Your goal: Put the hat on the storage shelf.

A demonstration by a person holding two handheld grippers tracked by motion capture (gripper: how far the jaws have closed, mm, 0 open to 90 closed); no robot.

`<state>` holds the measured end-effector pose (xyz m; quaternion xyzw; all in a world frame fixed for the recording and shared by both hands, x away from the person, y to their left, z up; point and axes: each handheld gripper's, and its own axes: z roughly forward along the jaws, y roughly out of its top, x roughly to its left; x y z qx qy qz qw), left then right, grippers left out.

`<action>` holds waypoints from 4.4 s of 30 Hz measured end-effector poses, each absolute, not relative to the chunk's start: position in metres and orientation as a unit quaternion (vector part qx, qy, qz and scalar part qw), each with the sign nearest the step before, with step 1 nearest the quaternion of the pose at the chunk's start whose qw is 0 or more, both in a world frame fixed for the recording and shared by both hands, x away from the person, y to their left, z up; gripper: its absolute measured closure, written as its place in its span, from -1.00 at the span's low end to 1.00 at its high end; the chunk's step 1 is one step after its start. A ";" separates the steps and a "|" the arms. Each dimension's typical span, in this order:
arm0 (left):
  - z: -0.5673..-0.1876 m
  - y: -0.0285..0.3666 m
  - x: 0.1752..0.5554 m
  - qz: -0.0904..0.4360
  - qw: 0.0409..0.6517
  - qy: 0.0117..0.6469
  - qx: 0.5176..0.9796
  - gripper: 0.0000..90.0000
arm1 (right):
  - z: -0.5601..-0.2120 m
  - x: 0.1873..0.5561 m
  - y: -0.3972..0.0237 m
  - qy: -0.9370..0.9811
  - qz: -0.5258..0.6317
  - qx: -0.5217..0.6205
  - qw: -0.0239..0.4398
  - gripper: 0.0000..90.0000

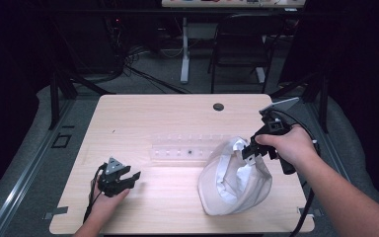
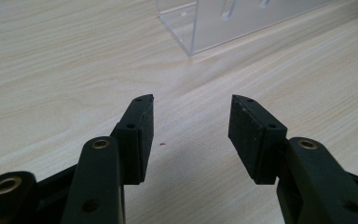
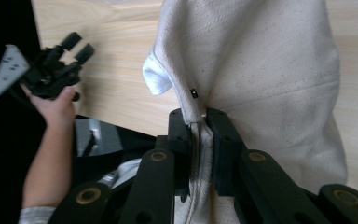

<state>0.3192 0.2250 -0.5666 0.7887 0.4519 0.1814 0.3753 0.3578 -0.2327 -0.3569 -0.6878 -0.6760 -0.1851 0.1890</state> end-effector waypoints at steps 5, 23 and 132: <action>-0.567 0.224 0.319 0.181 0.374 0.450 0.790 0.13 | -0.360 0.356 -0.238 -0.652 -0.218 -0.690 0.225 0.80; -0.568 0.223 0.319 0.180 0.375 0.449 0.791 0.12 | -0.345 0.357 -0.251 -0.608 -0.317 -0.672 0.280 0.81; -0.513 0.082 0.334 0.233 0.408 0.305 0.828 0.05 | -0.327 0.450 -0.193 -0.520 -0.448 -0.688 0.236 0.81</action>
